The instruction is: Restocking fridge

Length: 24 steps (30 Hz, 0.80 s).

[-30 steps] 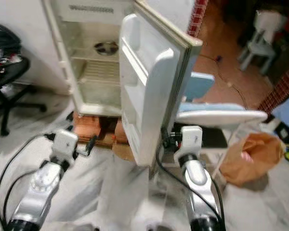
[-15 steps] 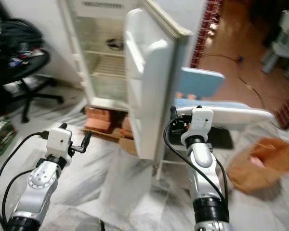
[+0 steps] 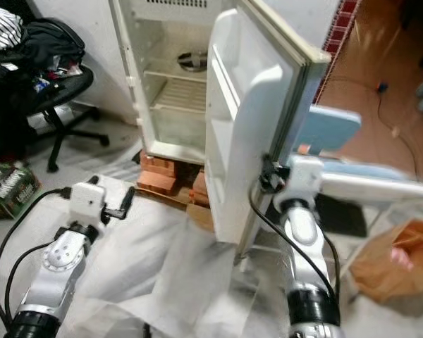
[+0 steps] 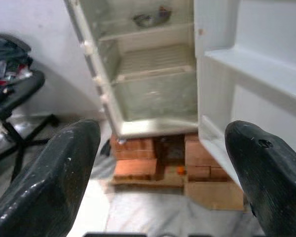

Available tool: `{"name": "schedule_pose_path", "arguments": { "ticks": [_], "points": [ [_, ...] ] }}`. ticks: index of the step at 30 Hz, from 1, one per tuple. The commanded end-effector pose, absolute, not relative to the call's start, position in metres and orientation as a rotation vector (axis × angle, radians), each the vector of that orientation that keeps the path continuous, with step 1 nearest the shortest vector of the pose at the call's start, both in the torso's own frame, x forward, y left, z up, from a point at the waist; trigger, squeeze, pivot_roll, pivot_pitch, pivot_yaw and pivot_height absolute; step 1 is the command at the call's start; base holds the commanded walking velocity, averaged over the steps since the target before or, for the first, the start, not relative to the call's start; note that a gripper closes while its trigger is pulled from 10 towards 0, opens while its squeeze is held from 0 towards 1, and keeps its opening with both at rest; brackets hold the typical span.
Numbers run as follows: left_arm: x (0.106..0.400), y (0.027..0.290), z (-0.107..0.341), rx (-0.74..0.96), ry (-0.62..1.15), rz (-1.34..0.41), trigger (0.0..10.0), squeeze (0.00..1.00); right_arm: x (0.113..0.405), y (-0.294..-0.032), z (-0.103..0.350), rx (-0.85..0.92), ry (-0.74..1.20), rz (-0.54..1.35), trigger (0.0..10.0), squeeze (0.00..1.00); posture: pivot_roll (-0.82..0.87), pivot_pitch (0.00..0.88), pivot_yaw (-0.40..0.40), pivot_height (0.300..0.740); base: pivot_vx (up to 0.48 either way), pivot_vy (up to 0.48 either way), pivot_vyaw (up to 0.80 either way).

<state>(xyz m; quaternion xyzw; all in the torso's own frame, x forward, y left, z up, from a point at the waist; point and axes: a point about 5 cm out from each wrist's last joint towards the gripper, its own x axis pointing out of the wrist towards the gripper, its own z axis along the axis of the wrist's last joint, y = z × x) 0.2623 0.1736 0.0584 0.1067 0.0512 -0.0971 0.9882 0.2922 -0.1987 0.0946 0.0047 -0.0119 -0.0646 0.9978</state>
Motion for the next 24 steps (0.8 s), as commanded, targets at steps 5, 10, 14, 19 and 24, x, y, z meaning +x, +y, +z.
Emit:
{"name": "schedule_pose_path", "arguments": {
  "ticks": [5, 10, 14, 19, 24],
  "points": [
    [0.26, 0.181, 0.058, 0.235, 0.119, -0.177, 10.0, 0.0, 0.305, -0.191, 0.1, 0.049, -0.04, -0.124, 10.0, 0.0, 0.02, 0.0, -0.027, 0.74, 0.0, 0.0, 0.0],
    [0.256, 0.182, 0.057, 0.24, 0.124, -0.176, 10.0, 0.0, 0.328, -0.18, 0.115, 0.072, -0.075, -0.06, 10.0, 0.0, 0.05, 0.013, -0.03, 0.74, 0.0, 0.0, 0.0],
    [0.251, 0.188, 0.056, 0.249, 0.135, -0.159, 10.0, 0.0, 0.347, -0.177, 0.129, 0.057, -0.092, -0.058, 10.0, 0.0, 0.07, 0.017, -0.04, 0.74, 0.0, 0.0, 0.0],
    [0.246, 0.191, 0.057, 0.257, 0.141, -0.134, 10.0, 0.0, 0.364, -0.174, 0.141, 0.05, -0.101, -0.072, 10.0, 0.0, 0.1, 0.022, -0.055, 0.74, 0.0, 0.0, 0.0],
    [0.239, 0.193, 0.057, 0.263, 0.15, -0.118, 10.0, 0.0, 0.381, -0.168, 0.153, 0.094, -0.083, -0.083, 10.0, 0.0, 0.13, 0.041, -0.074, 0.74, 0.0, 0.0, 0.0]
  ]
}}
